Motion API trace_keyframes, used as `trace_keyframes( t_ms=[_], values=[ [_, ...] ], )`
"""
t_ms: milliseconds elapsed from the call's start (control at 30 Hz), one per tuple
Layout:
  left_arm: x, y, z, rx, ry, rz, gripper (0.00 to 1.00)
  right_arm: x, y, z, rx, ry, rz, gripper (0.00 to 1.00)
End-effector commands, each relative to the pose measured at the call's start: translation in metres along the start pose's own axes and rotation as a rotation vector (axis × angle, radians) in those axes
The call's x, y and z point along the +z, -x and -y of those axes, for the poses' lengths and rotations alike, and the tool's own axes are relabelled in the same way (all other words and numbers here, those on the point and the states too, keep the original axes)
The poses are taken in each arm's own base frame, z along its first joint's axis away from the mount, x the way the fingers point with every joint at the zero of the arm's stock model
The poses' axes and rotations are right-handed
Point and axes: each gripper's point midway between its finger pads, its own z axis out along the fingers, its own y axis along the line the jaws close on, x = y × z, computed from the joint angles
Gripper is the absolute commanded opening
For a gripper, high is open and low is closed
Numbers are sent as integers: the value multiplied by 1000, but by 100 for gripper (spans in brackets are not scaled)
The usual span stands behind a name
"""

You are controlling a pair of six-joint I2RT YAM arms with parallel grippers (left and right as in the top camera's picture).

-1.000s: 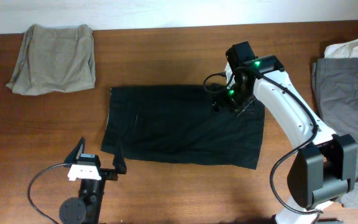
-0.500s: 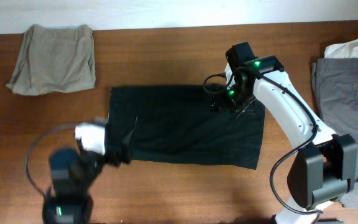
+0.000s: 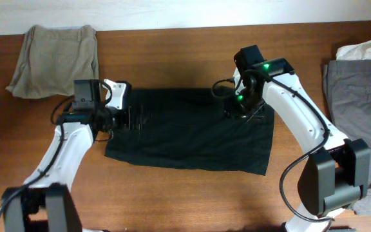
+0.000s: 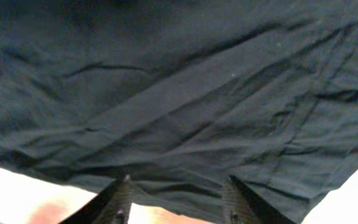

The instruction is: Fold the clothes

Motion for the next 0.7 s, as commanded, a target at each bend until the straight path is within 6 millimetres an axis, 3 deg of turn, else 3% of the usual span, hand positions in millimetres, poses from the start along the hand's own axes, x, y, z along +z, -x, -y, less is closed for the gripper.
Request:
trace_keyframes(
  t_ms=[0, 33, 67, 233, 333, 667],
  values=[
    [9, -8, -30, -54, 131, -57, 40, 11, -14, 5, 42, -10, -52, 17],
    [11, -14, -37, -76, 162, -77, 27, 15, -18, 7, 62, -15, -66, 11],
    [12, -17, -40, -87, 176, -92, 23, 20, -22, 10, 76, -22, -77, 4],
    [18, -27, -43, -111, 179, -128, 9, 52, -32, 22, 120, -31, -86, 4],
    [26, -41, -56, -180, 230, -176, 1, 64, -34, 25, 128, -30, -79, 4],
    [43, -86, -80, -285, 326, -336, 1, 74, -40, 42, 145, -99, -76, 4]
  ],
)
